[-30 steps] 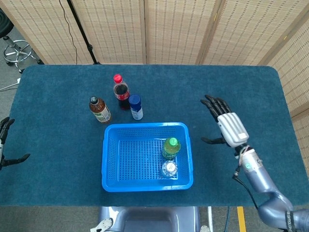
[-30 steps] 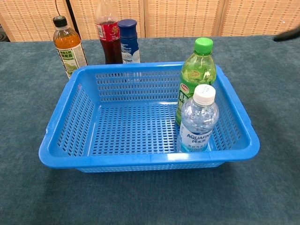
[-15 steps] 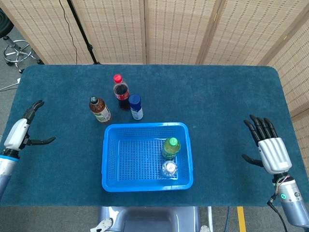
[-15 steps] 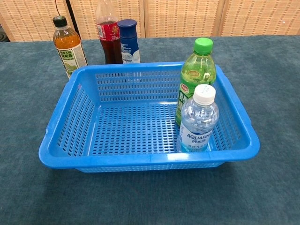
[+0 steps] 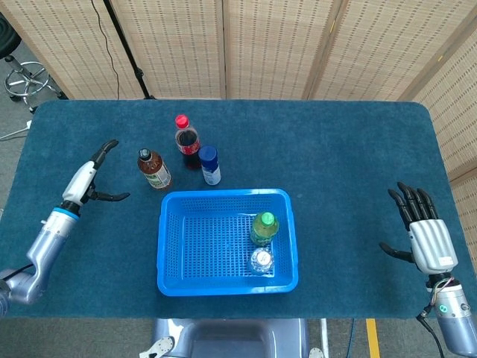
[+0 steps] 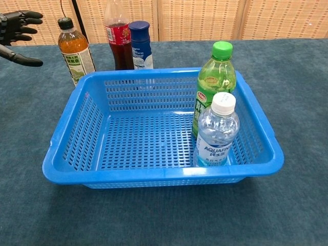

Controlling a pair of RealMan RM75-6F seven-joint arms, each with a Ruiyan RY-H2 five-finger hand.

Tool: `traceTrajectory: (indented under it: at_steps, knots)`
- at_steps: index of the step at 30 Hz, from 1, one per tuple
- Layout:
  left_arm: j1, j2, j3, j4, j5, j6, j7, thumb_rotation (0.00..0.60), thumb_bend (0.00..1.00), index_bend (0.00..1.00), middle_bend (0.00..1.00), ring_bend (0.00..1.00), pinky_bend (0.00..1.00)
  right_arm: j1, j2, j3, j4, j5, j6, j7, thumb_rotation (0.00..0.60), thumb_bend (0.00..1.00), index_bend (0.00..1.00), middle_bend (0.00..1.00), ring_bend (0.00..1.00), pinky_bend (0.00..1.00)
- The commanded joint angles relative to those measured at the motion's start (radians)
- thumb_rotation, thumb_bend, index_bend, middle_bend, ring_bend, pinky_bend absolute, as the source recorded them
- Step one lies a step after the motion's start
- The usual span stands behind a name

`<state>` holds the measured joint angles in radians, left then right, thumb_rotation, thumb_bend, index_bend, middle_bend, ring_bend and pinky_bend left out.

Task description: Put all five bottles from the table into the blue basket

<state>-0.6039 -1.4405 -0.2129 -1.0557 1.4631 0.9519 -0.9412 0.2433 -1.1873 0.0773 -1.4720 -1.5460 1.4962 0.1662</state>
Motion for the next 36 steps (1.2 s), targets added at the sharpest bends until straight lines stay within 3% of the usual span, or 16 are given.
traceTrajectory:
  at_steps: [1,13,18,21,23,26,30,36]
  knots:
    - [-0.043,-0.052,-0.009,0.056,-0.026,-0.049,-0.004,0.600,0.04,0.00,0.00,0.00,0.00,0.005,-0.003,0.003,0.011,0.000,-0.009,0.012,0.600,0.00,0.00,0.00,0.00,0.00]
    - [-0.152,-0.216,-0.062,0.214,-0.104,-0.123,0.022,0.600,0.04,0.00,0.00,0.00,0.00,0.020,-0.011,0.009,0.029,-0.004,-0.043,0.057,0.600,0.00,0.00,0.00,0.00,0.00]
    - [-0.189,-0.268,-0.082,0.268,-0.134,-0.156,0.021,0.600,0.09,0.00,0.00,0.00,0.00,0.023,-0.016,0.014,0.037,0.004,-0.053,0.061,0.600,0.00,0.00,0.00,0.00,0.00]
    - [-0.207,-0.302,-0.096,0.305,-0.153,-0.168,0.011,0.600,0.16,0.01,0.01,0.02,0.10,0.026,-0.019,0.018,0.042,0.010,-0.060,0.062,0.600,0.00,0.00,0.00,0.00,0.00]
    - [-0.215,-0.327,-0.107,0.334,-0.168,-0.171,0.012,0.600,0.21,0.09,0.08,0.10,0.23,0.027,-0.021,0.020,0.044,0.014,-0.065,0.064,0.600,0.00,0.00,0.00,0.00,0.00]
    - [-0.234,-0.359,-0.113,0.379,-0.183,-0.191,0.025,0.600,0.32,0.36,0.29,0.30,0.39,0.029,-0.024,0.021,0.048,0.018,-0.073,0.068,0.600,0.00,0.00,0.00,0.00,0.00]
    - [-0.241,-0.389,-0.126,0.410,-0.196,-0.166,0.048,0.600,0.45,0.60,0.50,0.47,0.52,0.028,-0.024,0.023,0.048,0.020,-0.075,0.074,0.600,0.00,0.00,0.00,0.00,0.00]
    - [-0.223,-0.387,-0.145,0.398,-0.211,-0.102,0.065,0.600,0.48,0.67,0.55,0.51,0.56,0.024,-0.021,0.024,0.043,0.017,-0.068,0.081,0.600,0.00,0.00,0.00,0.00,0.00]
